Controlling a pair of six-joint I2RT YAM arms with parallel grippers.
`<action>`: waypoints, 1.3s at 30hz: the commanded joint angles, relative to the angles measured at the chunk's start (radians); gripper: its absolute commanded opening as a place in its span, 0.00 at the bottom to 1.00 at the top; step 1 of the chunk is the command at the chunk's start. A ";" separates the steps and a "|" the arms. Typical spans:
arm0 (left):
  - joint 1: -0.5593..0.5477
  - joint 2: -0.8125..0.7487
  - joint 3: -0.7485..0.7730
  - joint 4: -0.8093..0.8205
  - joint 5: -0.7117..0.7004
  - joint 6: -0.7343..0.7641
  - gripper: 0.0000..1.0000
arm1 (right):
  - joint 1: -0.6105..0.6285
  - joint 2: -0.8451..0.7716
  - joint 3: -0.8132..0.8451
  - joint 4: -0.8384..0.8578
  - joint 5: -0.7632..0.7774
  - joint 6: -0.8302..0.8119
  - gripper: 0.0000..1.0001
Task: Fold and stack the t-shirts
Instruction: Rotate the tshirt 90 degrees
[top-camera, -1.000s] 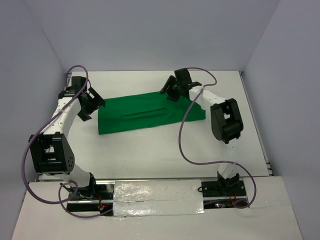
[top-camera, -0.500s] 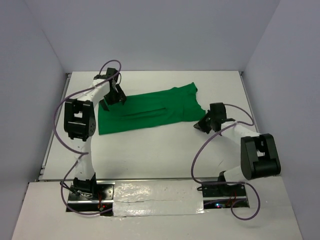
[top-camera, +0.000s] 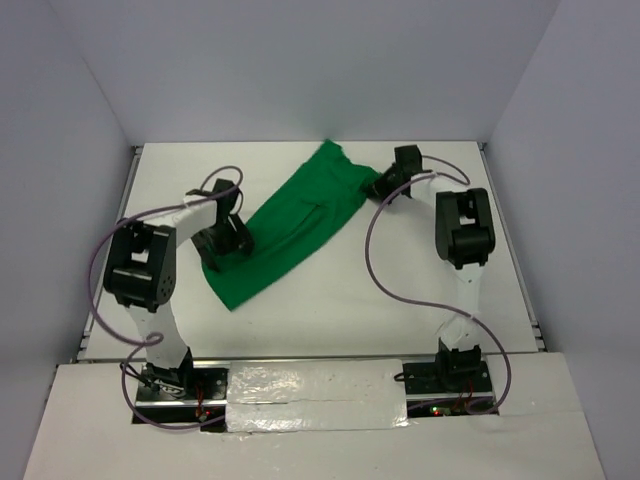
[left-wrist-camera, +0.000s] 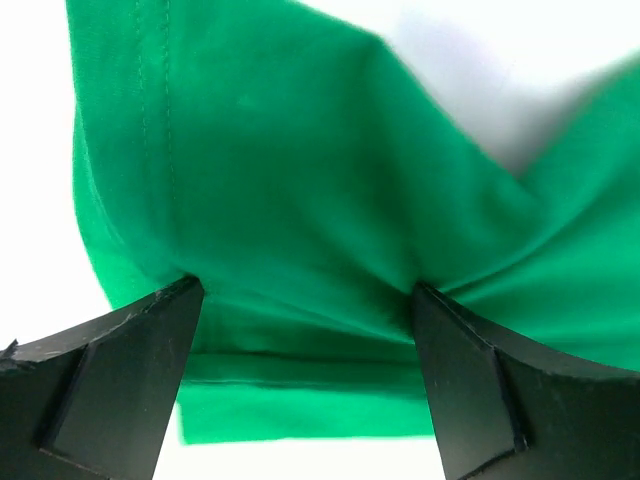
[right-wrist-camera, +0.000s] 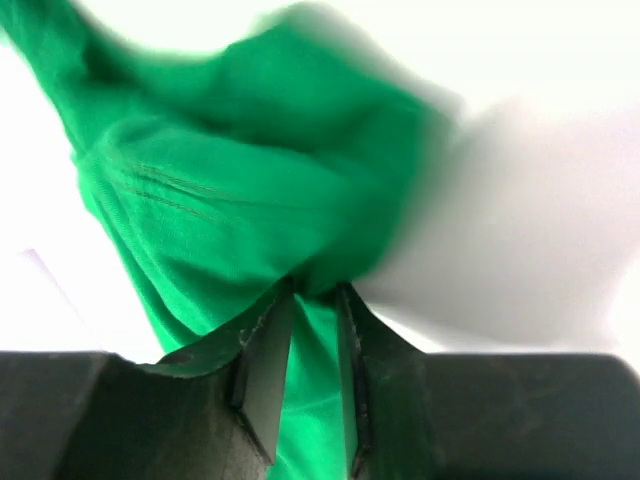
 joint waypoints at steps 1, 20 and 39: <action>-0.095 -0.154 -0.164 -0.046 0.180 -0.126 0.99 | 0.016 0.150 0.320 -0.145 -0.015 0.014 0.33; 0.093 -0.256 0.420 -0.277 0.069 -0.147 0.99 | 0.499 -0.523 -0.500 0.063 -0.040 -0.068 0.74; 0.141 -0.447 0.093 -0.161 0.173 -0.032 0.99 | 0.600 -0.430 -0.606 0.091 0.002 -0.044 0.00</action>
